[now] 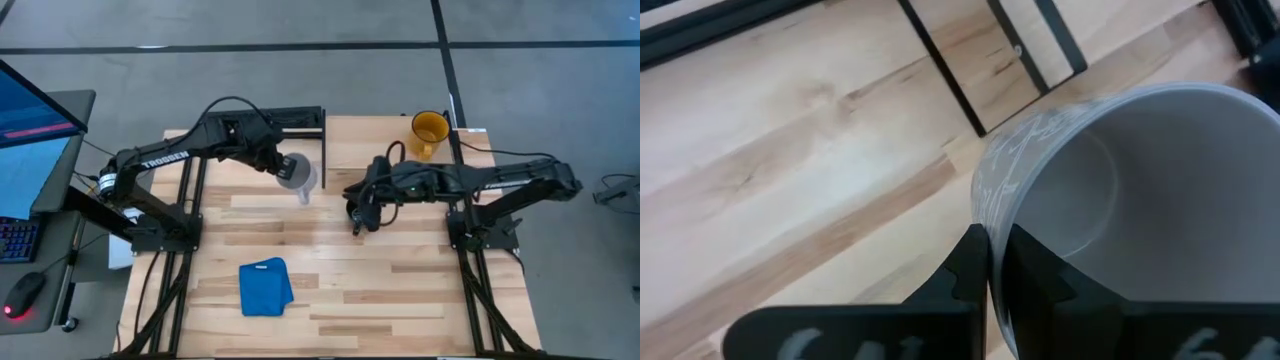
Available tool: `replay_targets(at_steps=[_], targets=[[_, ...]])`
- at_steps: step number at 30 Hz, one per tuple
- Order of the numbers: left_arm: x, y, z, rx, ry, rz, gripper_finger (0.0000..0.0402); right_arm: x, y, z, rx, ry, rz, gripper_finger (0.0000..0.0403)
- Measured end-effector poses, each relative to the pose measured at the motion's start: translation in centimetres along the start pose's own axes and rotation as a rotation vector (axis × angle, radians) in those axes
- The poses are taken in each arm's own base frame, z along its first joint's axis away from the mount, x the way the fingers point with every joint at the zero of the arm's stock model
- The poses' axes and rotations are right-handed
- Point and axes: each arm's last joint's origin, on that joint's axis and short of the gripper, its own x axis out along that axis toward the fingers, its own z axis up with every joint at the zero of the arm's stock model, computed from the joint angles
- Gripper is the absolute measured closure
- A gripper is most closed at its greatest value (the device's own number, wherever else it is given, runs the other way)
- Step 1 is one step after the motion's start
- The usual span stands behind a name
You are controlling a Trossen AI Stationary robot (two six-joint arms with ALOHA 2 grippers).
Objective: Stack small to large cups/mugs on shelf
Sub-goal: Put the gray mug on the shelf
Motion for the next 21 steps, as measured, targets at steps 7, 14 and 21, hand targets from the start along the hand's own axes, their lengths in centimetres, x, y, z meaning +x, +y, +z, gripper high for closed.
replay_targets(at_steps=[7,14,21], targets=[[-0.1,-1.0,-0.9,0.033,-0.041,0.040,0.0399,0.1,0.9,1.0,0.092,0.013,0.112,0.0297],[-0.3,-1.9,-1.8,0.065,-0.081,0.069,0.0399,0.0,1.6,0.8,0.133,0.023,0.135,0.0231],[0.4,-3.0,-2.7,0.087,-0.102,0.096,0.0399,-0.2,2.3,0.6,0.122,0.030,0.158,0.0172]])
